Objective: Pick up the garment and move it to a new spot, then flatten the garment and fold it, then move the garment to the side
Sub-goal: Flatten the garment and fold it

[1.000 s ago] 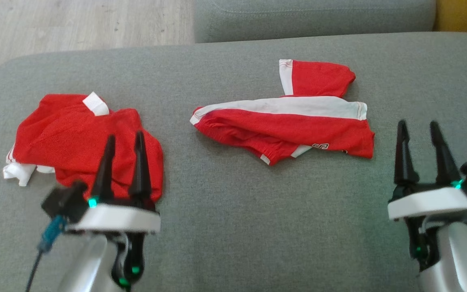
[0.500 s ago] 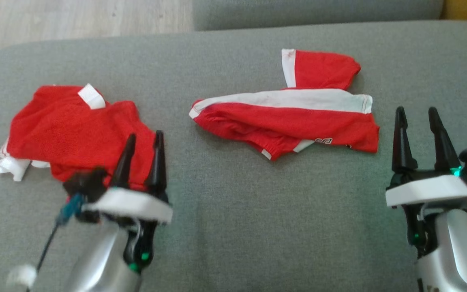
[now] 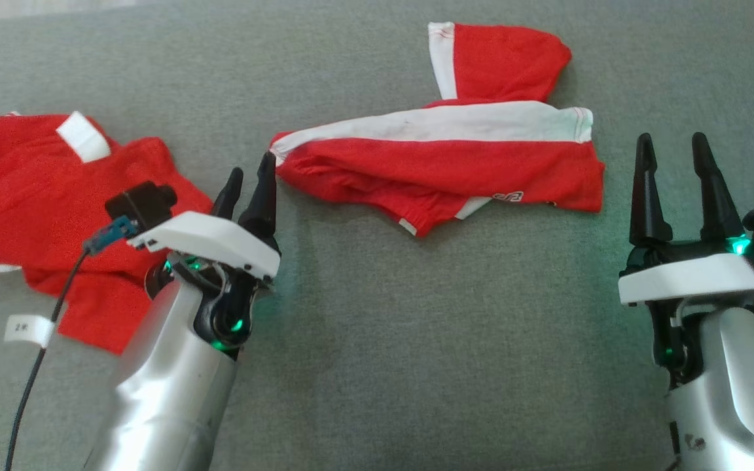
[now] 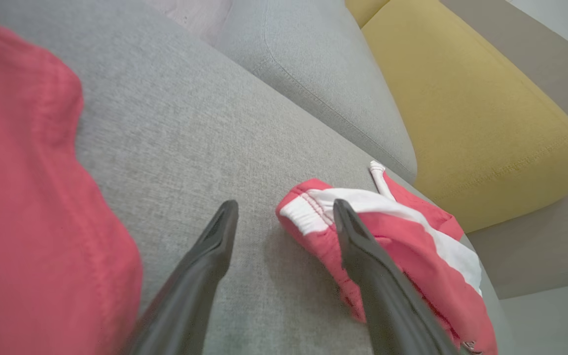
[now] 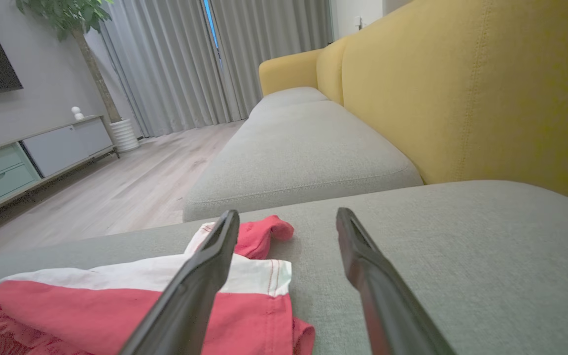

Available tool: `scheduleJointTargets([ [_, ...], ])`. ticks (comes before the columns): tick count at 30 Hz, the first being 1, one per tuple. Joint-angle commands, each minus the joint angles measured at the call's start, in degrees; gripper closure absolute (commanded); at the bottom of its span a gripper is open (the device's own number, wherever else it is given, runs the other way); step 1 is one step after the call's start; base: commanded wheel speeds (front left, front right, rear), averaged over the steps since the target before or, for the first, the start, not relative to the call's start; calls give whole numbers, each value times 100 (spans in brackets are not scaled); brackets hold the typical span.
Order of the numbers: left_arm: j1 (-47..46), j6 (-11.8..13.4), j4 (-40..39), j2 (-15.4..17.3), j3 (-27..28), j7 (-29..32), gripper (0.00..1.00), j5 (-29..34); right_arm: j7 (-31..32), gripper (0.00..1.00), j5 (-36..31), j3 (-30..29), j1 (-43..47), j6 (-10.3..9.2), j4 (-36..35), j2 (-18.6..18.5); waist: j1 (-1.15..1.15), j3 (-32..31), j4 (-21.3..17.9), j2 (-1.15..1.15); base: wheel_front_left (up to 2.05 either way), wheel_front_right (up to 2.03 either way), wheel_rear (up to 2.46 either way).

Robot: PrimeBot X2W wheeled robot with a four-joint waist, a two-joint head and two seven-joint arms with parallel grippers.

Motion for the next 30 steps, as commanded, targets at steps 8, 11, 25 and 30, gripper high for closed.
scheduleJointTargets([
  [8,-387,-101,114,35,30,118,0,-572,-142,0,-59,104,-167,21,-121,58,-1,132,-178,0,0,0,0],
  [11,-378,-114,114,34,-48,173,0,-753,-161,0,-60,85,-173,21,-92,62,-1,120,-198,0,0,0,0],
  [25,-333,-128,7,86,-354,301,0,-994,-173,0,-84,81,-194,21,-36,72,-1,61,-191,0,0,0,0],
  [30,-379,-129,-7,156,-456,102,100,-903,-179,0,-87,67,-178,21,1,74,-1,63,-204,0,0,0,0],
])
